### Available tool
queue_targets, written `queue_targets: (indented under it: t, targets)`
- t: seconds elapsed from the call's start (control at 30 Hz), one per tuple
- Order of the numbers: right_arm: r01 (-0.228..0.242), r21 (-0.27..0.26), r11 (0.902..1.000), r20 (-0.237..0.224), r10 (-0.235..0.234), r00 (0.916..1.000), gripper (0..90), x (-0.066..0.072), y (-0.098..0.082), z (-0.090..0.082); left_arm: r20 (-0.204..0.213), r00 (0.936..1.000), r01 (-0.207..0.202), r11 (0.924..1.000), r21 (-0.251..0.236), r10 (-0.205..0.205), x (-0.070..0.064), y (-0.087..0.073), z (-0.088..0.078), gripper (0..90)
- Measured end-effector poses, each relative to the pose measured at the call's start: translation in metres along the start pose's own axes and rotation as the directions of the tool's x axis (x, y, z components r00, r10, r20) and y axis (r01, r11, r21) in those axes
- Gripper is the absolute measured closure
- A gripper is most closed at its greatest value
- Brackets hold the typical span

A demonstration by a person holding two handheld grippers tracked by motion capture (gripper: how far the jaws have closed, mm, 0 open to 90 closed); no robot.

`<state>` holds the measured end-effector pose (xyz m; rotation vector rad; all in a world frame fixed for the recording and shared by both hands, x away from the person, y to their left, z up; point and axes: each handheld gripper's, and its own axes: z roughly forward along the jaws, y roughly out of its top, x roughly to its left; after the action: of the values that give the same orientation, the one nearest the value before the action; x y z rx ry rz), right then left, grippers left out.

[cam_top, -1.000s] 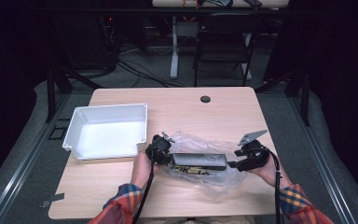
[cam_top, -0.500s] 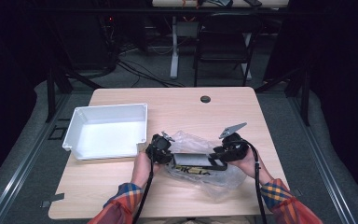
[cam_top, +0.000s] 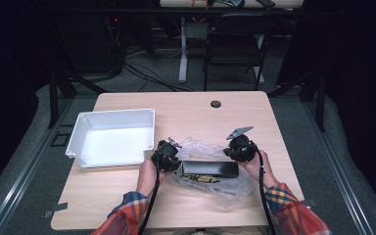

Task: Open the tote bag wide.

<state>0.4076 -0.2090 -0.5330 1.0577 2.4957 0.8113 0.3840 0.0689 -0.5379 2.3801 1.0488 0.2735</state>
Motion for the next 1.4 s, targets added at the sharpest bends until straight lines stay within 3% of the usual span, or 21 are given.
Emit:
queue_targets:
  t: [0.03, 0.1, 0.2, 0.33, 0.53, 0.7, 0.87, 1.0, 1.17, 1.4]
  targets:
    - [0.007, 0.008, 0.9999, 0.022, -0.007, 0.9997, 90.0, -0.001, 0.0, 0.003, 0.006, 1.0, -0.005, 1.0, -0.001, 0.005, 0.001, 0.0, -0.001, 76.4]
    - [0.004, 0.02, 0.9998, 0.017, -0.005, 0.9998, 89.9, -0.001, 0.0, 0.009, 0.009, 0.9999, -0.006, 1.0, 0.001, 0.006, 0.002, 0.0, -0.003, 74.4]
    - [0.016, 0.018, 0.9997, -0.009, -0.016, 0.9998, 78.2, 0.001, 0.001, 0.007, 0.023, 0.9996, -0.015, 0.9998, -0.01, 0.015, 0.005, -0.001, -0.011, 67.7]
    - [0.01, -0.034, 0.9994, -0.036, -0.011, 0.9993, 64.5, 0.002, 0.004, -0.012, 0.044, 0.9985, -0.03, 0.9992, -0.028, 0.031, 0.008, 0.0, -0.025, 53.5]
    - [-0.004, -0.068, 0.9977, -0.041, 0.002, 0.9992, 40.0, -0.001, 0.002, -0.04, 0.064, 0.9971, -0.038, 0.9973, -0.062, 0.042, 0.011, 0.001, -0.044, 35.8]
    - [-0.041, -0.101, 0.9941, -0.063, 0.035, 0.9974, 29.3, -0.008, -0.006, -0.063, 0.084, 0.9934, -0.072, 0.9938, -0.085, 0.079, 0.011, 0.002, -0.056, 27.4]
    - [-0.064, -0.1, 0.9929, -0.072, 0.057, 0.9958, 17.8, -0.015, -0.021, -0.081, 0.103, 0.9889, -0.099, 0.9918, -0.081, 0.107, 0.012, 0.003, -0.063, 21.2]
    - [-0.088, -0.104, 0.9907, -0.067, 0.081, 0.9944, 14.4, -0.022, -0.036, -0.09, 0.117, 0.9841, -0.125, 0.989, -0.08, 0.133, 0.014, 0.003, -0.07, 19.6]
    - [-0.099, -0.098, 0.9903, -0.096, 0.09, 0.9913, 13.5, -0.032, -0.053, -0.097, 0.135, 0.9714, -0.187, 0.9798, -0.07, 0.195, 0.013, 0.007, -0.075, 16.2]
    - [-0.112, -0.073, 0.991, -0.088, 0.106, 0.9905, 7.3, -0.04, -0.075, -0.101, 0.128, 0.9691, -0.205, 0.9772, -0.053, 0.211, 0.016, 0.009, -0.075, 11.8]
